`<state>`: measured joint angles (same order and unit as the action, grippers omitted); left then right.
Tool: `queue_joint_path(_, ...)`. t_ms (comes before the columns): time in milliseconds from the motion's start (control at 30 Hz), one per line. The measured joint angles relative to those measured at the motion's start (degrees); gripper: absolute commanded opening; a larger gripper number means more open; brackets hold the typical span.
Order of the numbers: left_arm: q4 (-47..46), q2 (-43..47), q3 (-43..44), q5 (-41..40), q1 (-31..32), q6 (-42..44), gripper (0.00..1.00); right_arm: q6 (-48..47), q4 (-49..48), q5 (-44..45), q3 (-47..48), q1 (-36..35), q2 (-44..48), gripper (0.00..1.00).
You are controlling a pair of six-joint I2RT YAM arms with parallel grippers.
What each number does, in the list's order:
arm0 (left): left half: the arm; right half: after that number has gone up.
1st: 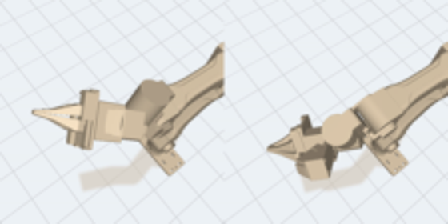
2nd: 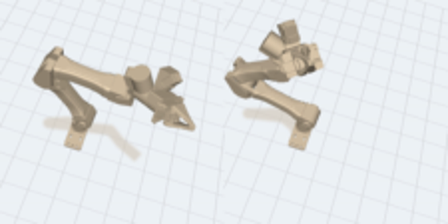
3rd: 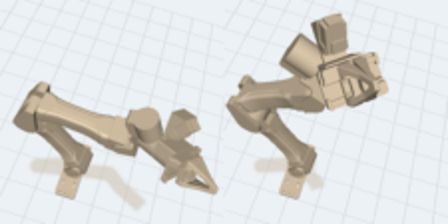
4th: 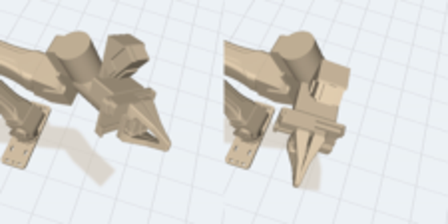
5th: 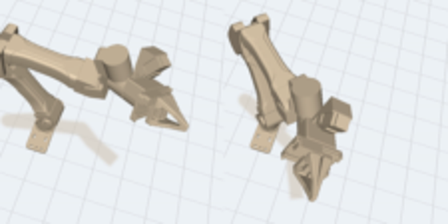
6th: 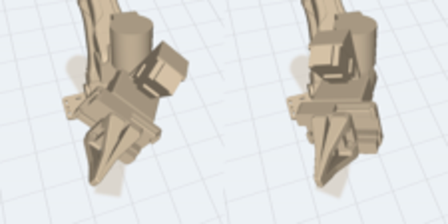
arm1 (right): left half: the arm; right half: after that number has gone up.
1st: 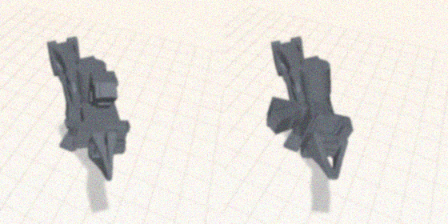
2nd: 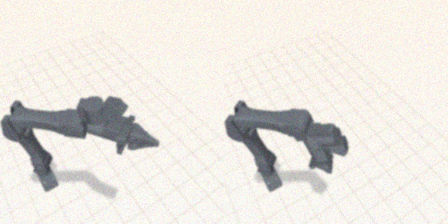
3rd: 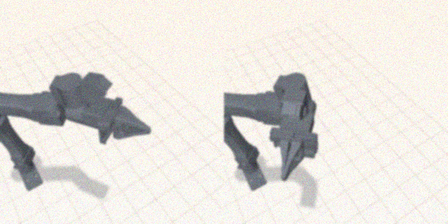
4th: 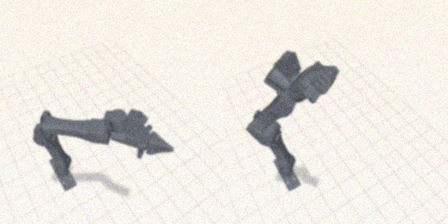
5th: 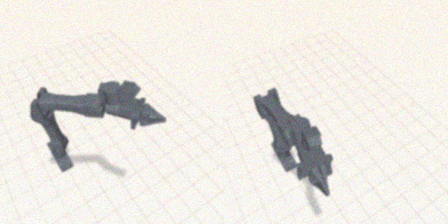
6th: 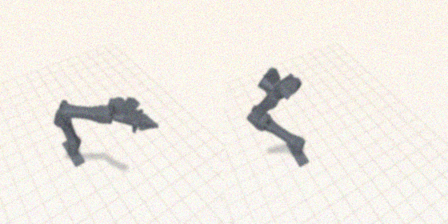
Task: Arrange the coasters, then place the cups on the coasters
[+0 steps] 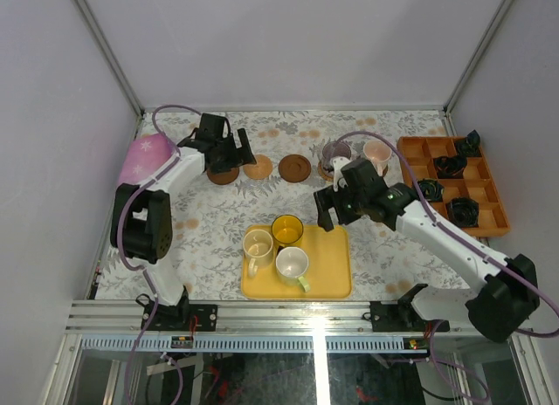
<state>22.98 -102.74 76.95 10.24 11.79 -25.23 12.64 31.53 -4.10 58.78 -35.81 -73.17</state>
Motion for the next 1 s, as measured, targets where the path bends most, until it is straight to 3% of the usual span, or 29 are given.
queue_joint_path(100, -0.15, 0.79, -1.14, 0.04, 0.22, 0.00, 0.92, -1.05, 0.70, -4.70, -3.19, -1.49, 3.78, 0.99)
queue_joint_path(400, -0.26, 1.60, -1.88, 0.07, 1.44, 0.00, 0.94, -2.45, 3.32, -15.50, -6.58, -4.46, 9.35, 0.99)
queue_joint_path(700, -0.55, 4.44, -3.50, -0.02, 2.05, 0.02, 0.96, -0.85, 3.30, -14.36, -6.58, -12.59, 9.60, 0.99)
queue_joint_path(1000, -0.09, 6.80, -4.70, 0.07, 2.27, 0.00, 0.98, 5.14, 2.34, -6.56, -6.99, -24.65, 7.85, 1.00)
